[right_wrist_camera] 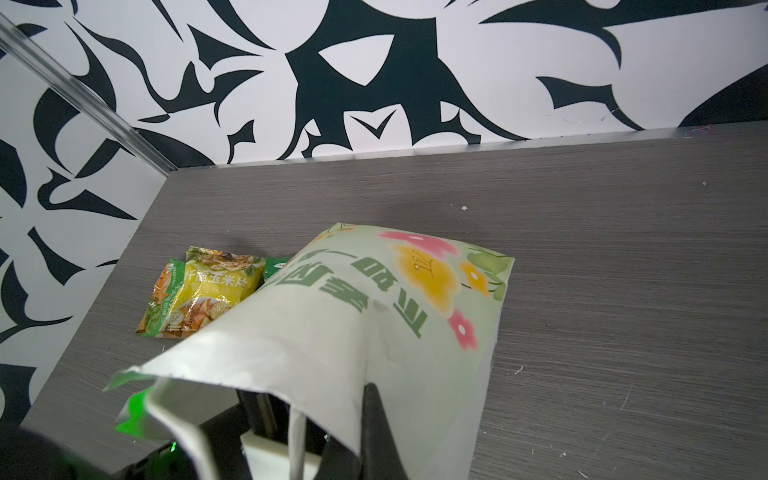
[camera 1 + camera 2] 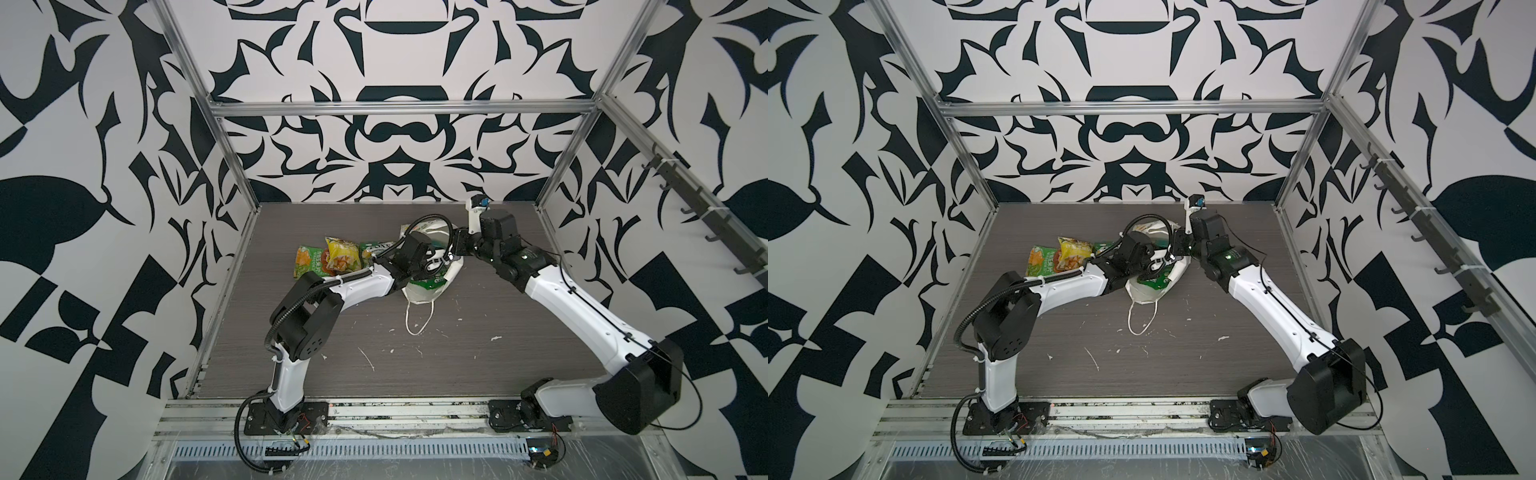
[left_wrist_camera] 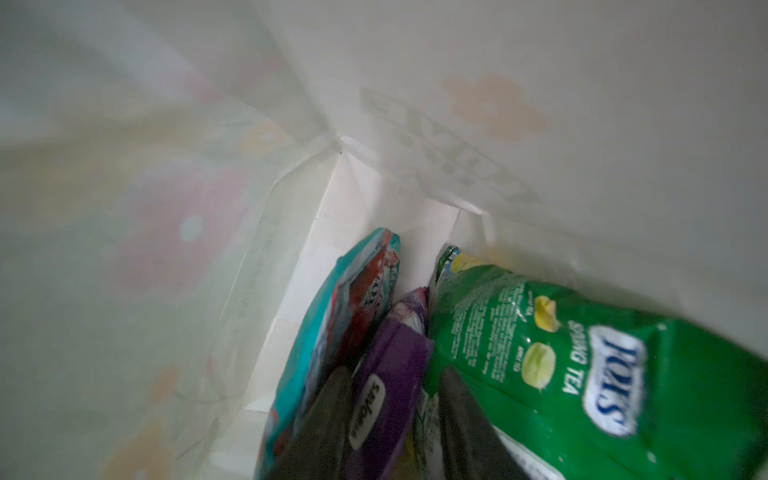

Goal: Take the snacks out of the paper bag
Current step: 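Lower the left gripper into the bag toward the purple packet, then grasp the purple Berries packet with the left gripper inside the bag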

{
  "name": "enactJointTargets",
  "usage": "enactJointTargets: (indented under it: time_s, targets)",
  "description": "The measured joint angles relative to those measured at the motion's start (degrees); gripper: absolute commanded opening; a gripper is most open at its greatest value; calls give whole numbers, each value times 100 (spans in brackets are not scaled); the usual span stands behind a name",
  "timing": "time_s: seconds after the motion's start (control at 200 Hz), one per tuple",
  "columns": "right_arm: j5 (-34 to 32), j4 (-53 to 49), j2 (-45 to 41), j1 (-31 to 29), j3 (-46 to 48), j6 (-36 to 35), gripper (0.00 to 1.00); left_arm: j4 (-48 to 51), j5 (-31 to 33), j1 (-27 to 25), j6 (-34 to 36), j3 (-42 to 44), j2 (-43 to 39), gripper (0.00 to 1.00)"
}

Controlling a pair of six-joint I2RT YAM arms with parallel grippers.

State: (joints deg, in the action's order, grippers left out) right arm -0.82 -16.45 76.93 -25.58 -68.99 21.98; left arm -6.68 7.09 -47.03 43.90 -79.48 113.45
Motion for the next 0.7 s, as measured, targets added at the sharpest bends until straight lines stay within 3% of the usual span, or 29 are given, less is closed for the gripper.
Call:
enactJointTargets:
  time_s: [0.34,0.7]
  targets:
    - [72,20,0,0,0,0,0,-33,79,118,46,-168,186,0]
    - [83,44,0,0,0,11,0,-247,111,79,-103,157,-26,0]
